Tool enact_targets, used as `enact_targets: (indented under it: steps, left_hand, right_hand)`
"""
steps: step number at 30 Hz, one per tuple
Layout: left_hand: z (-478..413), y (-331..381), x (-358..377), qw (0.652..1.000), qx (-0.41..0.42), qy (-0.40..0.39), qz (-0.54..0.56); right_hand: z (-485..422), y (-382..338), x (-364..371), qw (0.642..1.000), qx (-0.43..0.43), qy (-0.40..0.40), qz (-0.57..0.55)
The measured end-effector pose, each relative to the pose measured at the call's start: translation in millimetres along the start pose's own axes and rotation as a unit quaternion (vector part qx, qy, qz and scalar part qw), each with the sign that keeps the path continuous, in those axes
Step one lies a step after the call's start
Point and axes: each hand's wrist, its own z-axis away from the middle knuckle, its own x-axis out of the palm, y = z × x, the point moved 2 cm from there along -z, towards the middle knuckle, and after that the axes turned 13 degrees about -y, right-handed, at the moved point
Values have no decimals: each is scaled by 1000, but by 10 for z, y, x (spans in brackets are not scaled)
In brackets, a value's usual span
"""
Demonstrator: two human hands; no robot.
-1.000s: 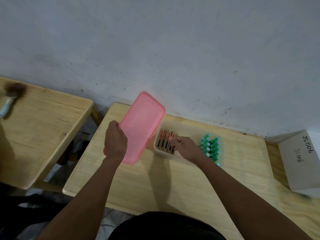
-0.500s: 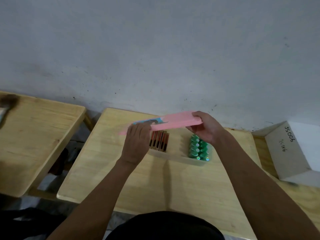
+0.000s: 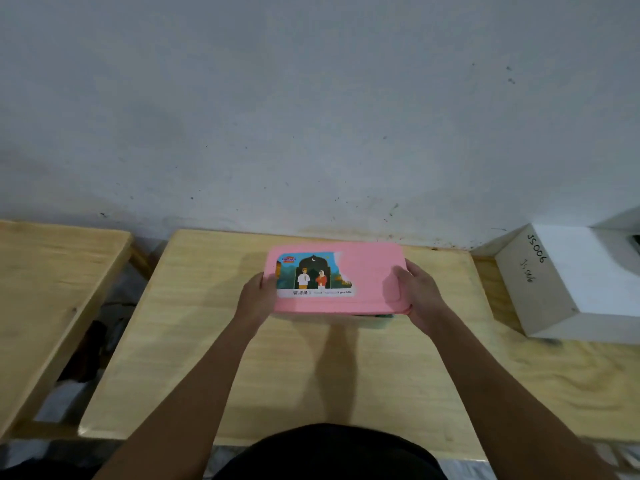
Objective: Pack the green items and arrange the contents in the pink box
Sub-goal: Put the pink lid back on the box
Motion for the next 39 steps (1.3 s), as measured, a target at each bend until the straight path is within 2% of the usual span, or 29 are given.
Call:
enact_targets:
  steps: [2,5,7,14,19,22,26,29,32,35,39]
  left_hand:
    - [-53,-45,21,999,20,2,-28]
    - [-125,-111,37,999,38,10,-37]
    - [-165,-124,45,998,41,22,-38]
    - [-287,-181,95,994,41,67,-78]
    - [-316,-171,144,991,42,52,-114]
    - [-330,-192,175,982,45,38,-178]
    - [-336,-161,192,953,63,29,-294]
    - [-407,-112,179,933,45,2,-358]
    - [-458,-66,184,932,41,-3,-359]
    - [-470,-30,224,939,43,26,-340]
    - [-477,-24,263,931,48,60,-357]
  right_hand:
    - [28,-2,44,996,-15,58,67]
    - [-31,100,82,966,-67,101,226]
    - [-144,253,55,949,-45,125,285]
    - [-127,363,142,947,-4,110,301]
    - [-233,401,148,933,5,110,343]
    - [-202,344,185,912,21,115,393]
    - [-190,221,263,857,-26,78,509]
    - [-251,221,248,852,-26,48,521]
    - [-308,229,250,836,-30,45,546]
    - [-368,246,300,837,-49,61,541]
    - [-394,318,314,831,-54,86,547]
